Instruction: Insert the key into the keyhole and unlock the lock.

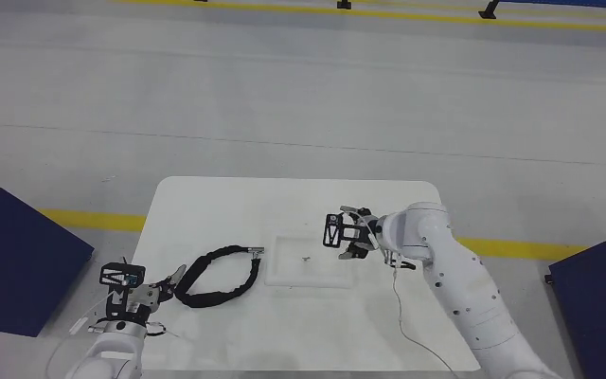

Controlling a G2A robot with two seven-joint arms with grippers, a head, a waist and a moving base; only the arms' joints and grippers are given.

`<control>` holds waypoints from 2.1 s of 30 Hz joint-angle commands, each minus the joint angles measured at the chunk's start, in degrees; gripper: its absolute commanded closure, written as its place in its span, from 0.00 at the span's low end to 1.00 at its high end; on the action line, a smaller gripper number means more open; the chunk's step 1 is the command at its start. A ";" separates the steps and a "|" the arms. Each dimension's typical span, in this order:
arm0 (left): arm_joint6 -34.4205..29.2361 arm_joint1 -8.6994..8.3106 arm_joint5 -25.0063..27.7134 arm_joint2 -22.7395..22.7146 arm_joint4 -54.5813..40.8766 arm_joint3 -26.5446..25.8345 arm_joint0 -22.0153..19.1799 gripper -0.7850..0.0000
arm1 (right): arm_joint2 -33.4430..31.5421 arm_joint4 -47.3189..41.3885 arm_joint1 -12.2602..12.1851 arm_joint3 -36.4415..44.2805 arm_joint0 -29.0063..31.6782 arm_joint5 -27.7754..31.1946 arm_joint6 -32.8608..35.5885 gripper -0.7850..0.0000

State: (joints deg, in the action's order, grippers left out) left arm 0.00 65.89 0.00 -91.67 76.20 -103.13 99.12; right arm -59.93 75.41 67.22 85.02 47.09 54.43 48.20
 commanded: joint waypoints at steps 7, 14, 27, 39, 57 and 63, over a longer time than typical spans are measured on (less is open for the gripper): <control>0.00 0.00 0.00 0.00 0.00 0.00 0.00 0.00 | 8.45 -1.77 1.90 -5.12 -3.44 -1.78 0.26 0.00; 0.00 0.00 0.00 0.00 0.00 0.00 0.00 0.00 | 12.33 2.31 2.50 -8.28 -3.97 -0.60 -5.33 0.00; 0.00 0.00 0.00 0.00 0.00 0.00 0.00 0.00 | 17.92 15.91 3.40 -13.92 -4.33 -5.35 -18.77 0.00; 0.00 0.00 0.00 0.00 0.00 0.00 0.00 0.00 | 21.29 13.56 6.69 -23.27 -8.13 -10.29 -24.25 0.40; 0.00 0.00 0.00 0.00 0.00 0.00 0.00 0.00 | 24.55 12.75 10.01 -31.04 -11.91 -9.66 -24.96 0.70; 0.00 0.00 0.00 0.00 0.00 0.00 0.00 0.00 | 24.99 13.14 10.57 -32.36 -12.14 -9.38 -25.43 0.81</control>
State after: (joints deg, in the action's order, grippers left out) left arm 0.00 65.89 0.00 -91.67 76.20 -103.13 99.12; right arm -34.96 88.51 77.72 52.81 34.98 45.04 22.84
